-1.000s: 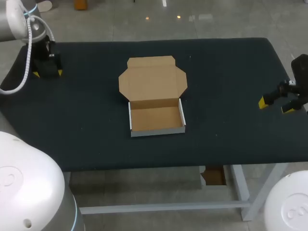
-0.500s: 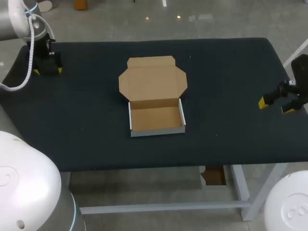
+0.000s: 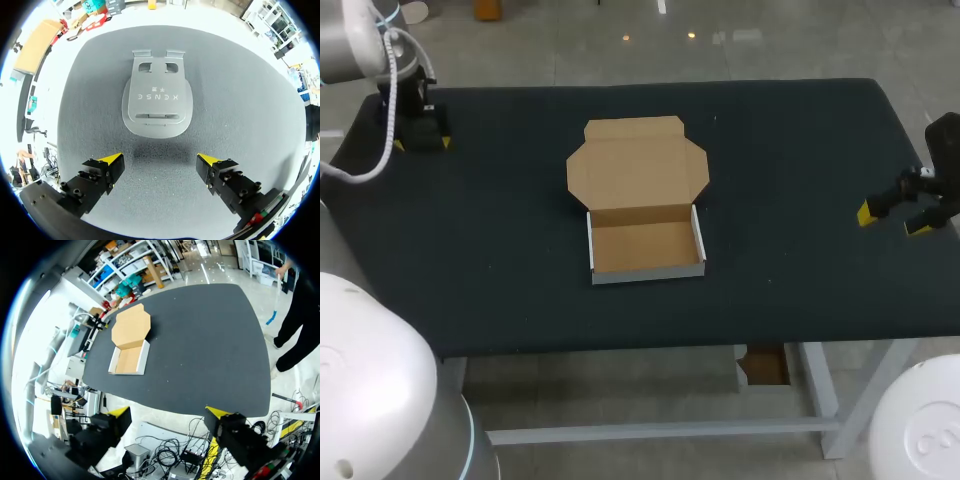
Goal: Assemble the packaging by folding the flat box into shape, placing the metal phone stand inside, and closing the box properly
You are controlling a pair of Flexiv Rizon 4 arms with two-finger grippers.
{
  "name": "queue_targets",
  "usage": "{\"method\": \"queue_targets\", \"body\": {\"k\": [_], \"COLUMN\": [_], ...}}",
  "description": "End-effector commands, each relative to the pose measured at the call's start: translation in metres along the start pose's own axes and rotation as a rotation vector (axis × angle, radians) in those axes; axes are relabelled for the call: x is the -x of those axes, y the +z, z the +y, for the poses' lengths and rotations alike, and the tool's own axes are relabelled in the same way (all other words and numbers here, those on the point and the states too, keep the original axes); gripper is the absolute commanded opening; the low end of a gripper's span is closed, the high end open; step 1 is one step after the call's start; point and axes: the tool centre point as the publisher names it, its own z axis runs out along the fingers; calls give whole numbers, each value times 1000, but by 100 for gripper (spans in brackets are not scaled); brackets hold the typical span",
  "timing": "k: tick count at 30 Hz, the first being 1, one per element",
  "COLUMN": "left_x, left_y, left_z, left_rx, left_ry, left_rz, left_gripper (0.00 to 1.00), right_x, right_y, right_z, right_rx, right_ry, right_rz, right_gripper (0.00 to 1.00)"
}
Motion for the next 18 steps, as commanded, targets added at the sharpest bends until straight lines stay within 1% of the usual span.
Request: {"method": "queue_targets", "body": {"k": [1,18], "left_x": [2,3], "left_y": [5,11], "left_z": [-12,-32], "left_rx": [35,35], "left_ry": [0,13], "left_rz": [2,-7], "left_gripper": [100,100], "right_x": [-1,-1], "right_y": [-2,-2], "right_z": [0,0], "right_rx": [-3,-3], "right_ry": [0,0], "right_rz": [2,2], "right_gripper": [100,100]}}
